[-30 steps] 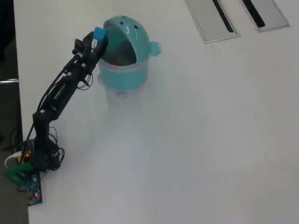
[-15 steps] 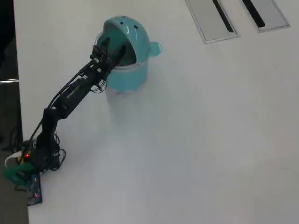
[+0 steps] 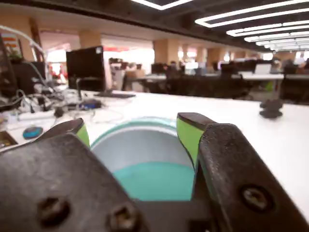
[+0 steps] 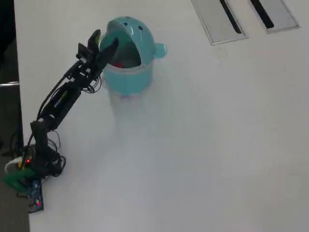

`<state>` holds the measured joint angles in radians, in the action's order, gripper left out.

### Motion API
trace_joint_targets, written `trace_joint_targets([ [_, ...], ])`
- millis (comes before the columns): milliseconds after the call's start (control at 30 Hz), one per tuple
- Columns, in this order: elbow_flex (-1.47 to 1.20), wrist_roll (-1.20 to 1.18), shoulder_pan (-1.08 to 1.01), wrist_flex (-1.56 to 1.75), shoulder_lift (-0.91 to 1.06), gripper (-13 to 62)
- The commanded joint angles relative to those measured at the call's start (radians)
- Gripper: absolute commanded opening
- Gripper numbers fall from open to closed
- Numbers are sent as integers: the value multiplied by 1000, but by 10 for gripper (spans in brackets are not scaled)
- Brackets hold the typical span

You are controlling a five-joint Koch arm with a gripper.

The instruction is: Grasp RGB lego blocks and put them in the bin one by one.

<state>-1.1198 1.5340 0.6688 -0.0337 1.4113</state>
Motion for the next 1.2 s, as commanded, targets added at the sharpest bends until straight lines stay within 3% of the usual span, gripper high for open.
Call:
trace_joint_targets([
  [0, 18, -15, 3, 6, 94, 338],
  [500, -357, -129, -9, 35, 411, 337],
  [1167, -716, -471, -37, 89, 729, 329],
])
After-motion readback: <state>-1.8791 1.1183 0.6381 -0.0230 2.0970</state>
